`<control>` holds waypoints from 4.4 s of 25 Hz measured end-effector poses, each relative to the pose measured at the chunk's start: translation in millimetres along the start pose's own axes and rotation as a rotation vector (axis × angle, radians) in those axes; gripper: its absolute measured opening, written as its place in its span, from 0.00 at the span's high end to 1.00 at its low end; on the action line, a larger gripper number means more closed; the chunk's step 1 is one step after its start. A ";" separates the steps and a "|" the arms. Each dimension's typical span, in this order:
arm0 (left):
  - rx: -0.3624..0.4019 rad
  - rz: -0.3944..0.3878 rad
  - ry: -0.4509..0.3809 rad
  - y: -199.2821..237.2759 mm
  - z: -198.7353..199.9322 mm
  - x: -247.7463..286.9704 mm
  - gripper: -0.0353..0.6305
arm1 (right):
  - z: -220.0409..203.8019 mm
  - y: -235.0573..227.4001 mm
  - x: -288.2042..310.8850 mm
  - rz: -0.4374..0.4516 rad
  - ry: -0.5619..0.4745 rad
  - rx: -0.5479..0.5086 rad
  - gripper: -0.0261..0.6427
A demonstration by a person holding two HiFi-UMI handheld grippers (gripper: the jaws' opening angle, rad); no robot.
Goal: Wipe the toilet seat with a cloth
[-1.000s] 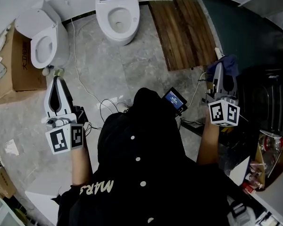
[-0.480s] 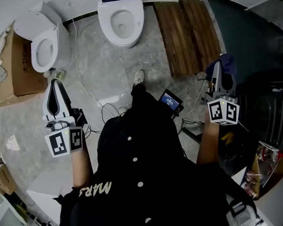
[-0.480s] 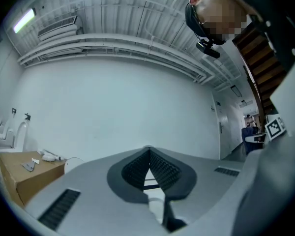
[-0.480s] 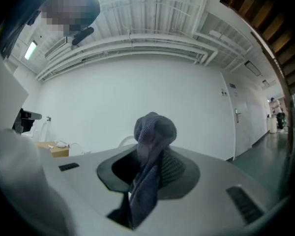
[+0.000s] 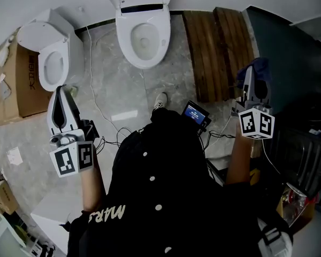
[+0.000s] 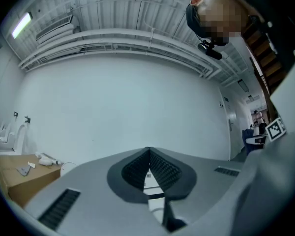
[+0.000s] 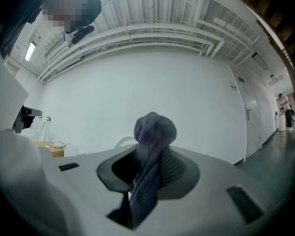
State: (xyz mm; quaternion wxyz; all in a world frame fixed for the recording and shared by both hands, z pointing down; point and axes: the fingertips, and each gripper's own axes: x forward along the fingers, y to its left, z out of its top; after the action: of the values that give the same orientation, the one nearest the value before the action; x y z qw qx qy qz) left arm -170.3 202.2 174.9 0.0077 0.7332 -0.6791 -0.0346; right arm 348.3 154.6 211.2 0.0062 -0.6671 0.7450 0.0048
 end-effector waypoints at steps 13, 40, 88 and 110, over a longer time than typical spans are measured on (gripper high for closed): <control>0.010 0.029 0.017 -23.1 -1.0 89.6 0.94 | -17.5 -29.6 108.4 0.058 0.043 0.009 0.82; -0.014 -0.188 0.151 76.9 -65.5 310.3 0.94 | -196.1 95.3 354.1 0.268 0.349 -0.259 0.82; -0.117 -0.254 0.422 110.5 -304.1 350.1 0.94 | -666.2 249.1 488.6 0.794 0.736 -1.094 0.82; -0.115 -0.281 0.401 87.2 -295.7 343.1 0.94 | -674.4 177.9 434.5 0.973 0.864 -1.305 0.82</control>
State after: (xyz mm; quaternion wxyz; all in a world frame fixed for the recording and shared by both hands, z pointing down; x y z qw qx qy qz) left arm -213.1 -157.0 461.2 0.1790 0.8110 -0.5523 0.0720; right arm 121.8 -268.1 878.6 -0.6528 -0.0952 0.7306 0.1764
